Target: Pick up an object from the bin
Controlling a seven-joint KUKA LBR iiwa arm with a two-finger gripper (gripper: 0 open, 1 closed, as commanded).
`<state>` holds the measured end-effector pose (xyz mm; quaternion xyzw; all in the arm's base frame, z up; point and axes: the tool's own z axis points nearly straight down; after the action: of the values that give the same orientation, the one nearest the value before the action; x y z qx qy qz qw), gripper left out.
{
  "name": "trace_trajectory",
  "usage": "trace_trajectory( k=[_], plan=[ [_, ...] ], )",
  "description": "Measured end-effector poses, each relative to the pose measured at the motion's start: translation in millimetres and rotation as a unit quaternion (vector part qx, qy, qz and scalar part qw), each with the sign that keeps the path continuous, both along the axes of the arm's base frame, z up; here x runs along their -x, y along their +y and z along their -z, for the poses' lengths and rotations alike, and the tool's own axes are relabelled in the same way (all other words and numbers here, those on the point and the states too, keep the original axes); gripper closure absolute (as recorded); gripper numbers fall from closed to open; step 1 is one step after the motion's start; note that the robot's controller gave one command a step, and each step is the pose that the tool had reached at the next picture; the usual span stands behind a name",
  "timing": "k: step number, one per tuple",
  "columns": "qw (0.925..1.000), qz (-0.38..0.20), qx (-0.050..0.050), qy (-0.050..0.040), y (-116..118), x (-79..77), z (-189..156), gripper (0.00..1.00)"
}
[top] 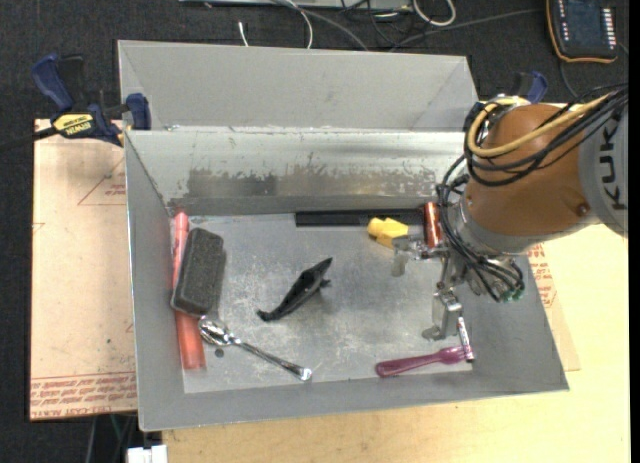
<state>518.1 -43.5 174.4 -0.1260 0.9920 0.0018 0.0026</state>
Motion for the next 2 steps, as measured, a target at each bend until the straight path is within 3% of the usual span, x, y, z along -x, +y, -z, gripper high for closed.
trace_trajectory(
  k=[1,2],
  plan=[
    [0.9979,-0.065,0.002,0.0010,8,23.7,17,0.00],
    [0.9933,-0.116,0.000,-0.0004,5,13.9,3,0.00]
  ],
)
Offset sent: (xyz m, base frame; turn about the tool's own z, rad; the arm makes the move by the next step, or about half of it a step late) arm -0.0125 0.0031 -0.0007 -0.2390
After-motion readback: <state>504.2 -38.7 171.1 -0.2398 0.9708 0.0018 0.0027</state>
